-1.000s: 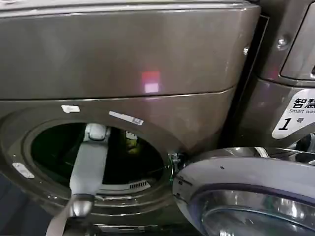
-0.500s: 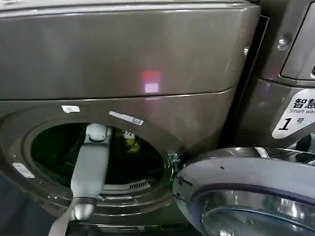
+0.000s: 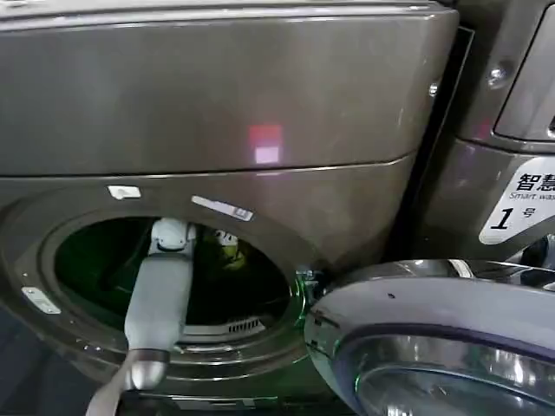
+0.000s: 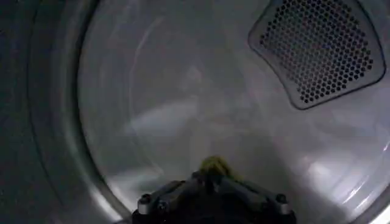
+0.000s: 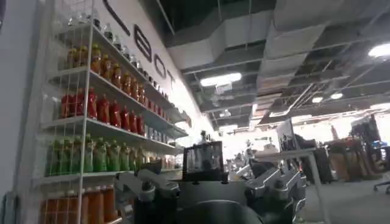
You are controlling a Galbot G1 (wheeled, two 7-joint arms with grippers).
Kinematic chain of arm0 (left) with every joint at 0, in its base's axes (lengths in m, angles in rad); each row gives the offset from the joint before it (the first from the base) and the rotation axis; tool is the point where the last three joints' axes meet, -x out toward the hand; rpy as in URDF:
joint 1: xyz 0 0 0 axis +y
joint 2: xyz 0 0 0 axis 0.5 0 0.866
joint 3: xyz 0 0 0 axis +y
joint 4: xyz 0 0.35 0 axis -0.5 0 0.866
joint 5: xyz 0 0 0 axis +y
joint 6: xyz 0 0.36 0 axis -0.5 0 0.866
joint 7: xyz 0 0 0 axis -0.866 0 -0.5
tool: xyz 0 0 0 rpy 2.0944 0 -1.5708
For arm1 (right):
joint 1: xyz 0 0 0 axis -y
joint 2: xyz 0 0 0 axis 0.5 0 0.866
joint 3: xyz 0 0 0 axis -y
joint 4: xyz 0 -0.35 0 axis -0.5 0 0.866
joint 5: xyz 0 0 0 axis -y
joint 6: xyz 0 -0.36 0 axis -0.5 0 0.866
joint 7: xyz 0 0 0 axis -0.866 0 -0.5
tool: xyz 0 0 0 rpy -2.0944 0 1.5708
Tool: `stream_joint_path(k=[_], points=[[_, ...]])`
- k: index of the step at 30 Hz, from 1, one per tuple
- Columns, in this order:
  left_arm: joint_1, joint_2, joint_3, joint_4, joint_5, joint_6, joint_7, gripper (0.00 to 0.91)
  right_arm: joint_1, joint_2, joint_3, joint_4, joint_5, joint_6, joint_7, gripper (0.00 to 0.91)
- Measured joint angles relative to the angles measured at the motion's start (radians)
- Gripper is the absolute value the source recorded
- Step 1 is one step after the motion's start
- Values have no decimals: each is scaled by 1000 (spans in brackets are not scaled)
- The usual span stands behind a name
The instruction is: Grasp the clothes from the dryer.
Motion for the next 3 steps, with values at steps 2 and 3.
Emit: stream_joint_path(k=[2,3], points=[[0,0,0,0,0,0,-1,0,0,0,1,1,-2,-3,0,907],[0,0,0,1,0,-2,-2,0,1,1,1,2,-3,-4,0,907]])
